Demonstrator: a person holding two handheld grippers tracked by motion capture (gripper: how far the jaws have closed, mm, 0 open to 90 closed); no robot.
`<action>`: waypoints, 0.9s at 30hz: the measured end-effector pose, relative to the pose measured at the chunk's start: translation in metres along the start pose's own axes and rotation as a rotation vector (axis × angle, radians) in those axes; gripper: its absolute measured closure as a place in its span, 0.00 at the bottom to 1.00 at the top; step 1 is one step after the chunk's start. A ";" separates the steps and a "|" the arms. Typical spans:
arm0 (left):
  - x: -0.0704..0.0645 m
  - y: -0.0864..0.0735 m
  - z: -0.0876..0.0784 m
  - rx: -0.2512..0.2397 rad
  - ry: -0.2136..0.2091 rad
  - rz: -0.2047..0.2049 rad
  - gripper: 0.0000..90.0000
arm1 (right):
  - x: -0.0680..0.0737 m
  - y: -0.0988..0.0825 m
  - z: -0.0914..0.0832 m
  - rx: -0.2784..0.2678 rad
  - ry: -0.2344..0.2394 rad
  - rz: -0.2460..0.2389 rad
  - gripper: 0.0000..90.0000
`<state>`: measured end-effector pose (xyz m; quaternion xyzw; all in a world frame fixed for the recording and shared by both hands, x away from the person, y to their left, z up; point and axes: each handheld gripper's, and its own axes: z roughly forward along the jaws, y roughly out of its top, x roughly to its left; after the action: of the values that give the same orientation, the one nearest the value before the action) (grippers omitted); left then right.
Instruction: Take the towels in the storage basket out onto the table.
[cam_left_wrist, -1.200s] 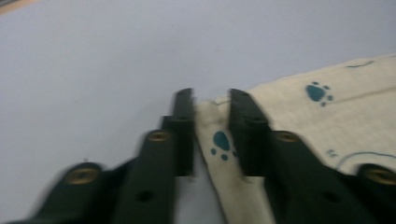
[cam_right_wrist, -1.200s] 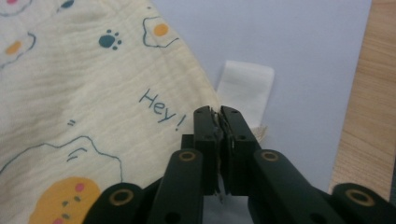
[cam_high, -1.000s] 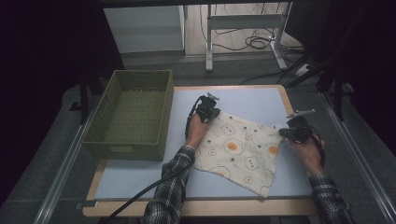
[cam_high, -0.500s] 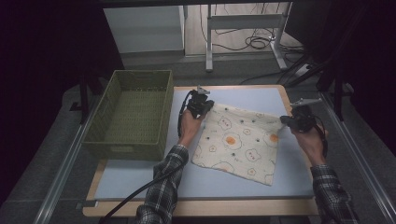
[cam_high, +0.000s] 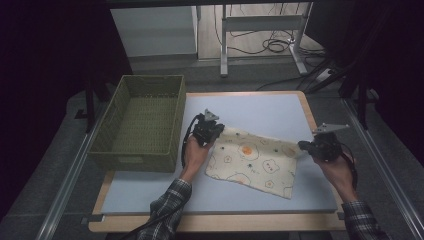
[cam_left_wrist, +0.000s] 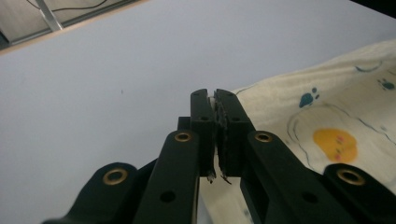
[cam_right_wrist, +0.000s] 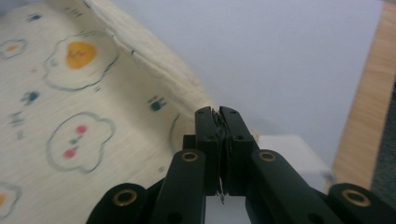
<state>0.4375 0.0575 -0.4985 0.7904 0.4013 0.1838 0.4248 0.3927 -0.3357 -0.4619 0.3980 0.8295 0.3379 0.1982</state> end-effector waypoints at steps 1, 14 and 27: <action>-0.001 -0.005 -0.005 -0.009 -0.009 -0.013 0.96 | 0.002 -0.003 -0.001 -0.001 0.010 0.000 0.97; -0.021 -0.049 -0.048 -0.031 -0.056 -0.028 0.96 | 0.047 -0.042 -0.028 -0.002 0.119 -0.052 0.97; -0.033 -0.083 -0.068 0.008 -0.097 -0.005 0.94 | 0.076 -0.070 -0.034 0.034 0.188 -0.093 0.96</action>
<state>0.3347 0.0935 -0.5254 0.7990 0.3830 0.1425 0.4411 0.2891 -0.3208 -0.4935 0.3290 0.8677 0.3500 0.1280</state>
